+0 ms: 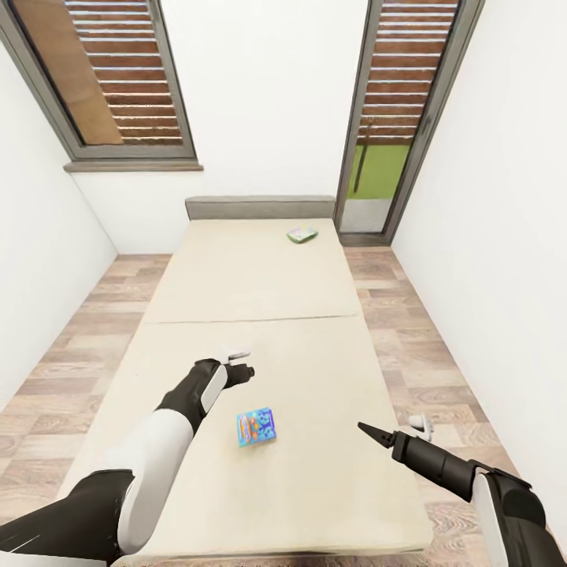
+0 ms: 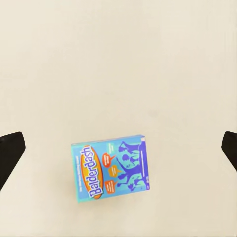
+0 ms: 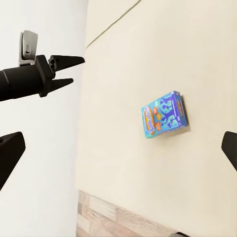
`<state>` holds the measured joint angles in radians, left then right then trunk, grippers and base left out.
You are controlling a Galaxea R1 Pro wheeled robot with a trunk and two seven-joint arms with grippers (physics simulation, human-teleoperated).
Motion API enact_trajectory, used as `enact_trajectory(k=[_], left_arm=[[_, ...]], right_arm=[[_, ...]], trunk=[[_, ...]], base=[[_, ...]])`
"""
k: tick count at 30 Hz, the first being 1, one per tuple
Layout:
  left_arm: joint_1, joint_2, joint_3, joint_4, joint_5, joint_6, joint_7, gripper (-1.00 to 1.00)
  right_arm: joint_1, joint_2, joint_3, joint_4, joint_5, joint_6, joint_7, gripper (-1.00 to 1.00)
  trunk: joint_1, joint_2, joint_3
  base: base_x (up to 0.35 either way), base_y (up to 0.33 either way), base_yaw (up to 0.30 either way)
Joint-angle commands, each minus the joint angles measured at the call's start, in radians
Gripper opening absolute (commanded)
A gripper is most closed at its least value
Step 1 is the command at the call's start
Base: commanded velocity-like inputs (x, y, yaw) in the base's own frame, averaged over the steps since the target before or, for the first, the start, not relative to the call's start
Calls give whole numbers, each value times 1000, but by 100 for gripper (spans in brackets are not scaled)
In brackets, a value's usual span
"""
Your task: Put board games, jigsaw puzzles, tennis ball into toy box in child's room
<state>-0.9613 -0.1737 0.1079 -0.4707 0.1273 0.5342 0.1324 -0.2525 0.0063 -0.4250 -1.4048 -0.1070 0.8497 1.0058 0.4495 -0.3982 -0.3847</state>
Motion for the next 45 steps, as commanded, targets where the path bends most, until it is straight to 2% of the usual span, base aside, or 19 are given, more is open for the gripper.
enact_trajectory(k=[1,20,23,26,31,38,45], left_arm=[[0,-1,3,-2,11,5,7,100],[-21,-1,3,-2,11,31,9,100],[-23,-1,3,-2,11,39,9,100],[-30,-1,3,-2,11,45,9,100],[-59,-1,3,-2,11,51,9,100],[-81,-1,3,-2,10,83,9,100],[-95,-1,3,-2,11,97,9,100]], right_arm=[[-1,0,-2,0,-3,6,2,100],[0,-5,-3,0,-3,5,16,100],[0,-13,-4,0,-3,4,46,100],[1,-29,-4,0,-3,2,111,100],[1,-42,-4,1,5,-4,193,100],[12,-48,-7,1,3,-5,227,100],[33,-58,-46,3,-2,-5,278,100]], trunk=[[0,-2,-3],[0,-2,-34],[0,-2,-39],[0,-2,-44],[0,-2,-52],[0,-2,-64],[0,-2,-75]], base=[[0,0,0],[0,0,0],[0,0,0],[0,0,0],[0,0,0],[0,0,0],[0,0,0]])
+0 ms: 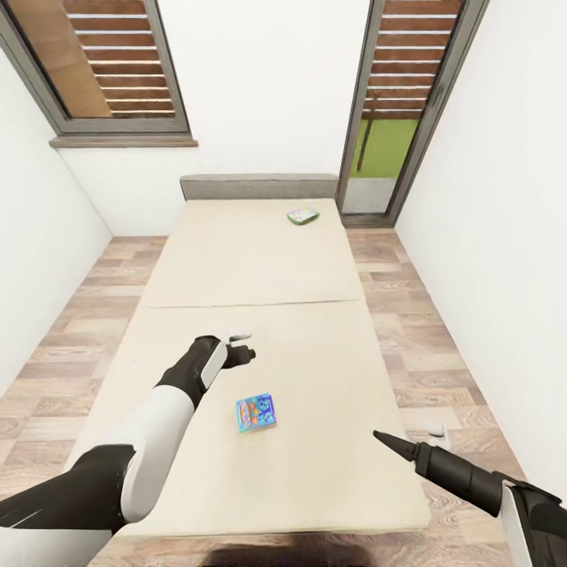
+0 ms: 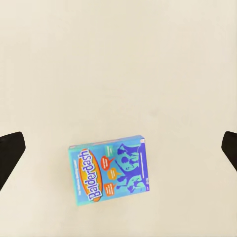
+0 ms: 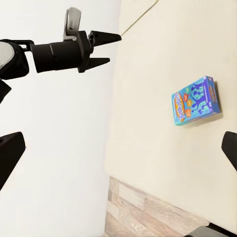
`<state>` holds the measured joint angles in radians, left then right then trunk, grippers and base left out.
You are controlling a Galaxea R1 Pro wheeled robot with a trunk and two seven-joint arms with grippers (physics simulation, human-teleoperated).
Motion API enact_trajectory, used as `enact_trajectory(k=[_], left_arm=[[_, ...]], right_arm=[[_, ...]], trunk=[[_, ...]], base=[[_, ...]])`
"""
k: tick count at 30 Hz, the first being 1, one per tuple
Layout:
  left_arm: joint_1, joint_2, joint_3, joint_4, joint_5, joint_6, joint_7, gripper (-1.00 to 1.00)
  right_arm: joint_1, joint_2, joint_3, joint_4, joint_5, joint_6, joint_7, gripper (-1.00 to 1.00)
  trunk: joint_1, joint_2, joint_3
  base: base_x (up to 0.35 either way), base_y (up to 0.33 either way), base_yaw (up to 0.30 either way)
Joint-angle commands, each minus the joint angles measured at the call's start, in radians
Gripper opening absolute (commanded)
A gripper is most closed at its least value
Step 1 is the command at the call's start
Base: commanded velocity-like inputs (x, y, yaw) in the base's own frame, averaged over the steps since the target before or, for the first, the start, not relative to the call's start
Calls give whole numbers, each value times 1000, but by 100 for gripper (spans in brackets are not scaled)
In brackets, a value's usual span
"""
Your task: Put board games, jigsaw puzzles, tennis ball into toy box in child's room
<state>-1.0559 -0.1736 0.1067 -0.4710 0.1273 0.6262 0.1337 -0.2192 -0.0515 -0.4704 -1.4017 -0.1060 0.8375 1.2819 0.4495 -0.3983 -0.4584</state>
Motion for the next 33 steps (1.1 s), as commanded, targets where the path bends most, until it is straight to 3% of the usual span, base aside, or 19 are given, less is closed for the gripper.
enact_trajectory(k=[1,12,18,28,33], left_arm=[[-2,-1,4,-1,11,5,7,100],[-29,-1,4,-1,11,12,7,100],[-44,-1,4,-1,11,52,7,100],[-63,-1,4,-1,9,68,7,100],[-74,-1,4,-1,9,71,8,100]], right_arm=[[0,-1,-4,0,-2,6,10,100],[5,-2,-21,5,4,5,50,100],[6,-5,-28,7,-2,3,63,100],[7,-5,-92,9,9,3,141,100],[7,-5,-99,9,12,2,152,100]], trunk=[[0,-2,-3],[0,-2,-21],[0,-2,-31],[0,-2,-47],[0,-2,-56]], base=[[0,0,0],[0,0,0],[0,0,0],[0,0,0],[0,0,0]])
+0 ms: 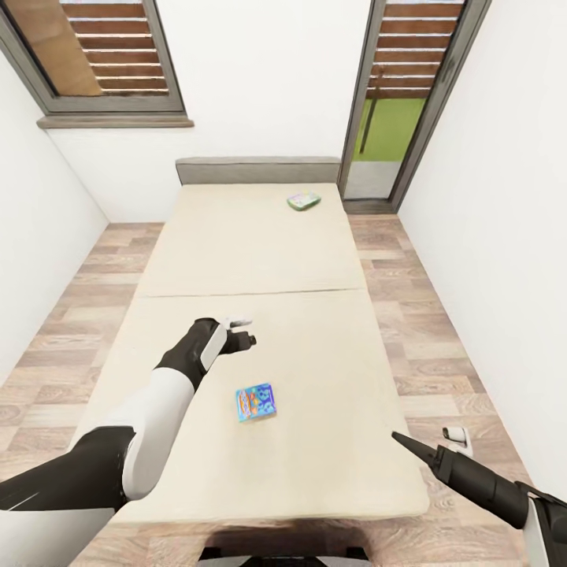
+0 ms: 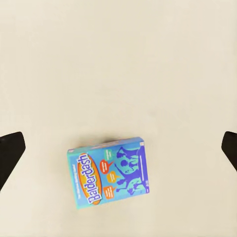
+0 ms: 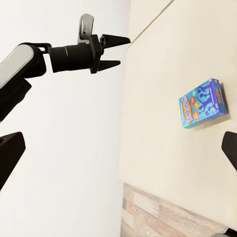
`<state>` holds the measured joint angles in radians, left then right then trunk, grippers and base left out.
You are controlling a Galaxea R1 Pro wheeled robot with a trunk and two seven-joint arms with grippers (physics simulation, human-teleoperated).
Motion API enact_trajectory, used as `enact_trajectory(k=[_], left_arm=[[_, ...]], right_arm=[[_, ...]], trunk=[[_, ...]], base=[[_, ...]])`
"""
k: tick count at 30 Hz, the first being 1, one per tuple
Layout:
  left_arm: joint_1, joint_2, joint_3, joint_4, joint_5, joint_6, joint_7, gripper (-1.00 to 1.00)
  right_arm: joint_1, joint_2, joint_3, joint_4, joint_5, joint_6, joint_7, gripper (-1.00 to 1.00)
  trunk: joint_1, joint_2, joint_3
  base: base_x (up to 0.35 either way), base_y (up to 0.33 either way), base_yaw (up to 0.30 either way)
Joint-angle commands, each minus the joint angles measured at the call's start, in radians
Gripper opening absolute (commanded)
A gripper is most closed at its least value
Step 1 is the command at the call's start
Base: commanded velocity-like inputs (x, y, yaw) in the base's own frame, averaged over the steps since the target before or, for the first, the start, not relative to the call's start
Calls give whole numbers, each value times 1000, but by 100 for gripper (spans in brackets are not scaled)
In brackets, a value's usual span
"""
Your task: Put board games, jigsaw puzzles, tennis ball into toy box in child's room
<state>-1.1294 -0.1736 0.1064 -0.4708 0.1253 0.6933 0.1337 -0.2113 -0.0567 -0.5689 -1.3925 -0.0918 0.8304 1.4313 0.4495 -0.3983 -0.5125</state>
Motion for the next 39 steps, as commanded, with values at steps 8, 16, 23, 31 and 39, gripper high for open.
enact_trajectory(k=[8,16,23,31,39], left_arm=[[-13,-1,4,1,10,9,15,100],[-15,-1,4,1,10,9,43,100],[-15,-1,4,2,10,9,52,100],[-15,-1,3,9,11,6,53,100],[-15,-1,-36,12,11,-3,53,100]], right_arm=[[0,0,-4,0,-2,10,7,100],[0,0,-5,0,-2,9,8,100],[0,0,-5,0,-1,9,8,100],[0,0,-5,0,0,9,8,100],[0,0,-5,0,1,8,8,100]], trunk=[[0,-2,-15],[0,-2,-28],[0,-2,-39],[0,-2,-52],[0,-2,-65]], base=[[0,0,0],[0,0,0],[0,0,0],[0,0,0],[0,0,0]])
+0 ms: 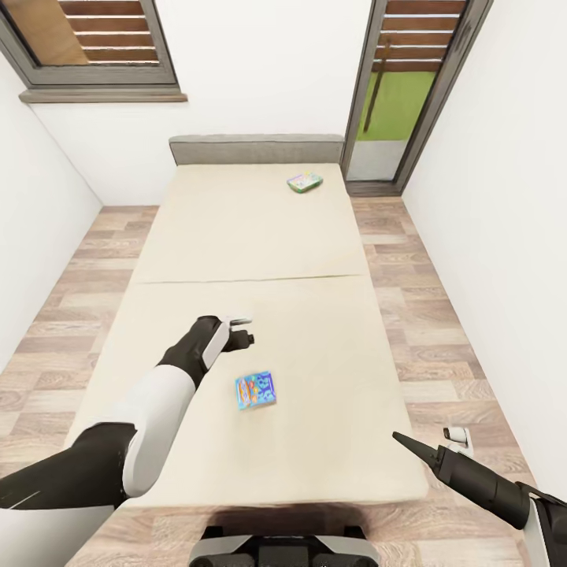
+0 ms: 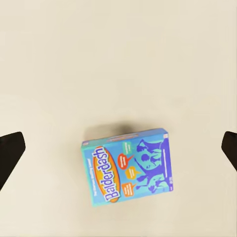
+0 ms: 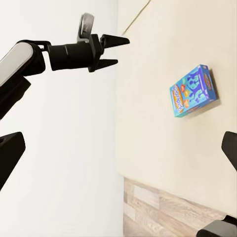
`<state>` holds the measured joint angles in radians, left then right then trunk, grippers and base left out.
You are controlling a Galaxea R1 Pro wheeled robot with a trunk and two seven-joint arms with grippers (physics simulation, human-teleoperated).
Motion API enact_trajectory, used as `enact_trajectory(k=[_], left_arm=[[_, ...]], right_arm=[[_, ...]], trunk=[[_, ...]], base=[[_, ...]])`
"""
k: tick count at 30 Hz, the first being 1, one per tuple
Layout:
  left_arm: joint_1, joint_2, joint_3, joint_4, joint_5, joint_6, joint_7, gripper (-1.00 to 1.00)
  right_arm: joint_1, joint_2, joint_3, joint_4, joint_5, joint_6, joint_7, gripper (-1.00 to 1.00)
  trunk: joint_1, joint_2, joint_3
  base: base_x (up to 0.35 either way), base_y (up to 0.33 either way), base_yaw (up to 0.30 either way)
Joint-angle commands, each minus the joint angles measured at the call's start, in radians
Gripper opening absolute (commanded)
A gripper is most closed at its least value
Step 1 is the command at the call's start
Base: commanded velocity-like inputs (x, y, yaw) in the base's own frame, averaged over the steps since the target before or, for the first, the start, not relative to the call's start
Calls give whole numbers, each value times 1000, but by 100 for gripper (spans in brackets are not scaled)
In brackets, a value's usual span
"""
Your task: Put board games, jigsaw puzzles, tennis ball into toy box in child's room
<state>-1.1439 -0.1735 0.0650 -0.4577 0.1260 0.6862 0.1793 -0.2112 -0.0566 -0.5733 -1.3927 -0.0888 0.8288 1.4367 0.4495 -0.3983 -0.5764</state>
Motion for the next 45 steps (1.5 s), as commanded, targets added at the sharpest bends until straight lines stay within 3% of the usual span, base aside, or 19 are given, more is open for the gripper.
enact_trajectory(k=[1,12,39,45], left_arm=[[0,-1,-1,-1,11,3,8,100],[0,-1,-35,0,12,-5,8,100],[0,-1,-39,-1,15,-5,8,100],[0,-1,-39,-2,16,-4,8,100]], right_arm=[[0,0,0,0,-2,9,2,100],[0,0,0,0,-2,9,2,100],[0,0,-2,-5,-6,-9,3,100],[3,0,-3,-19,-11,-8,68,100]], trunk=[[0,-2,-3],[0,-2,-21],[0,-2,-65],[0,-2,-75]], base=[[0,0,0],[0,0,0],[0,0,0],[0,0,0]])
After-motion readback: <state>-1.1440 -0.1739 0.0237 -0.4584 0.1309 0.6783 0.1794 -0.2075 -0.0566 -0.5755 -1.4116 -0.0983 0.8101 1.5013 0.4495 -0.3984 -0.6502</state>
